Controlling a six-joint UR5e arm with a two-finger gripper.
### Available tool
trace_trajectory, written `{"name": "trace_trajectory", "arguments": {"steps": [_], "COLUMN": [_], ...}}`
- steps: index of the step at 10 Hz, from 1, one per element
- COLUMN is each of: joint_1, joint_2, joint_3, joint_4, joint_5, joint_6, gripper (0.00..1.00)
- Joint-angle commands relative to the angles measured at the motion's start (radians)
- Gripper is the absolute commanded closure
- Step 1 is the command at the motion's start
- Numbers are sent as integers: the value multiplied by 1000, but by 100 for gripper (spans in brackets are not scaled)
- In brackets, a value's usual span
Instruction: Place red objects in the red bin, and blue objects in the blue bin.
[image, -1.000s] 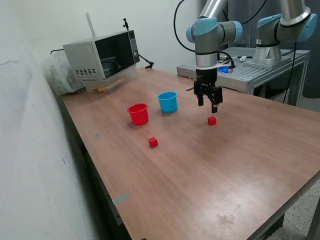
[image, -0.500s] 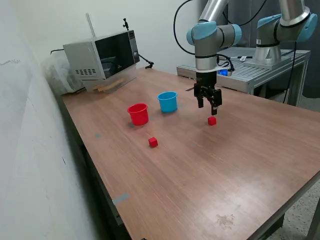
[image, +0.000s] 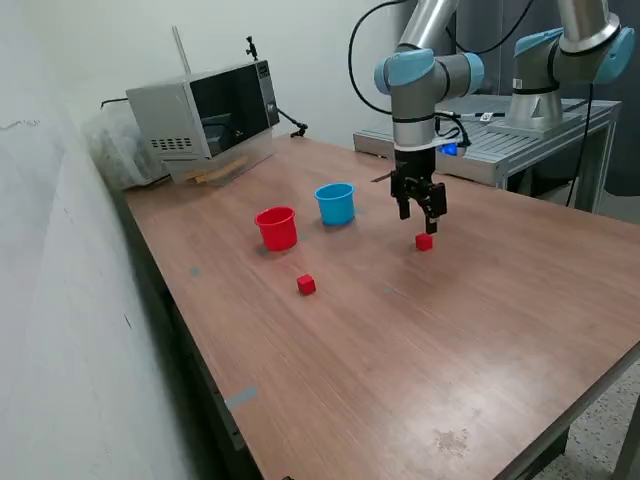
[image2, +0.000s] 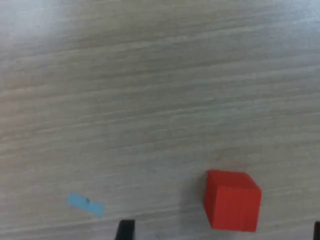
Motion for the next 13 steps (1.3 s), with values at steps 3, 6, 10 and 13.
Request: {"name": "trace_trajectory", "arguments": {"steps": [3,6,10,13], "joint_1": [5,15,28,28], "joint_2": [21,29,35,44], "joint_3": [1,-6,-8,-8], "joint_4": [-7,-7,-7,-7], "joint_5": [1,1,2,11], "joint_6": [-5,-8,-26,-37], "gripper": [0,0,0,0]}}
